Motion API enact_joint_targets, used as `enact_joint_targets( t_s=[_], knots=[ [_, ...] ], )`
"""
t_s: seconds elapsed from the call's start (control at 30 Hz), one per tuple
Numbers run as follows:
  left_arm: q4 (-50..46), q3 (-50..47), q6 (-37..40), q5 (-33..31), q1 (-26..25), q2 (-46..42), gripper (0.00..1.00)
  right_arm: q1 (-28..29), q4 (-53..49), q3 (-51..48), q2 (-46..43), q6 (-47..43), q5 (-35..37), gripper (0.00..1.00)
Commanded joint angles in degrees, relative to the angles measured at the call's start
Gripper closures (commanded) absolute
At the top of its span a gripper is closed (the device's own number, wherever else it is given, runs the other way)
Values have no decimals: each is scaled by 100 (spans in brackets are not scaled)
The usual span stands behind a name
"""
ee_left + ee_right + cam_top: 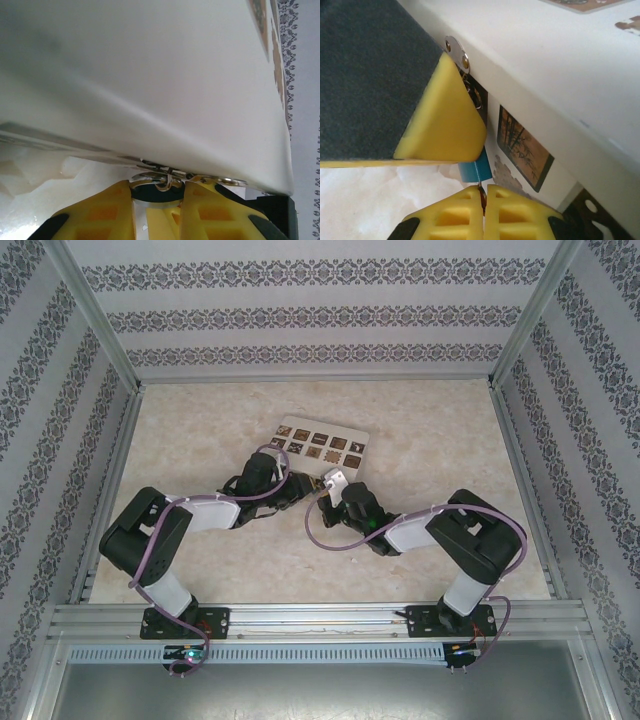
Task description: Unlock a padlock with a key
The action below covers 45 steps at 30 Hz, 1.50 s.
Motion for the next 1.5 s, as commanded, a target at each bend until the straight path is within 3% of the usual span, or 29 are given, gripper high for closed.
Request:
enact_joint_targets(
  t_s=[0.0, 0.47, 0.73, 1.07, 1.33, 1.47],
  knots=[
    [68, 184, -176, 690, -163, -248, 78, -81, 772, 114, 124, -39, -267, 100],
    [441, 104, -486, 923, -173, 31, 78, -214, 959, 678, 208, 178, -861, 100],
    [642, 56, -520, 744, -121, 336, 77, -198, 1049, 419, 670, 549, -703, 100],
    [1012, -233, -656, 381, 51, 377, 64, -197, 1117, -12, 963, 976, -450, 100],
    [363, -514, -355, 114, 230, -513, 44, -206, 1128, -141, 1039, 1329, -619, 100],
    [190, -891, -328, -111, 409, -1121, 41, -199, 1146, -167, 1013, 1568, -746, 100]
  ],
)
